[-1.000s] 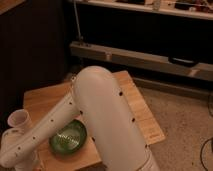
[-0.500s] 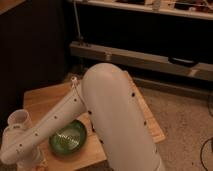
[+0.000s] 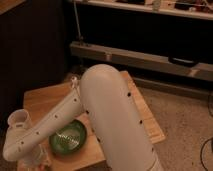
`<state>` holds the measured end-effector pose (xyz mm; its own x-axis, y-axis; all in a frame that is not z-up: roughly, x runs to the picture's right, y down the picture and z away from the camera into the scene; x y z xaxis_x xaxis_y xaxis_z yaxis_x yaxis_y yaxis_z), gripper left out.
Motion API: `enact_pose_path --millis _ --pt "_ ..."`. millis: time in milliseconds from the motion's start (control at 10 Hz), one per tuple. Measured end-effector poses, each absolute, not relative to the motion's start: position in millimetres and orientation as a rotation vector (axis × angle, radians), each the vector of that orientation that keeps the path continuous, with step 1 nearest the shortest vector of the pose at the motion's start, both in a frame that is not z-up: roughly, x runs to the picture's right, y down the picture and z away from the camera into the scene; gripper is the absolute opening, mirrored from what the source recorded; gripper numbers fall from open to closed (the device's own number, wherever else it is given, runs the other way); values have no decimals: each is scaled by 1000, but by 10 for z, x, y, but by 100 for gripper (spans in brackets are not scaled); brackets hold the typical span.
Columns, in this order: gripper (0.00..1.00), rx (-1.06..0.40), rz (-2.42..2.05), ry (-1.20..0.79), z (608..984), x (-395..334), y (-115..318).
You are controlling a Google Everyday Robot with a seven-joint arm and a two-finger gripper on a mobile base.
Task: Place the pepper on the white sponge
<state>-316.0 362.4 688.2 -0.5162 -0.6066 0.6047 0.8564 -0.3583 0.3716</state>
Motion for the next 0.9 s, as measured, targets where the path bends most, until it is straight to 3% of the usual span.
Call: enact_pose_path --millis 400,700,900 --pt "46 -406 -2027 -819 6842 -3185 3594" --pt "66 -367 -2057 -813 6833 -3238 3590" --pt "70 -347 -2086 -815 6873 -3276 3630"
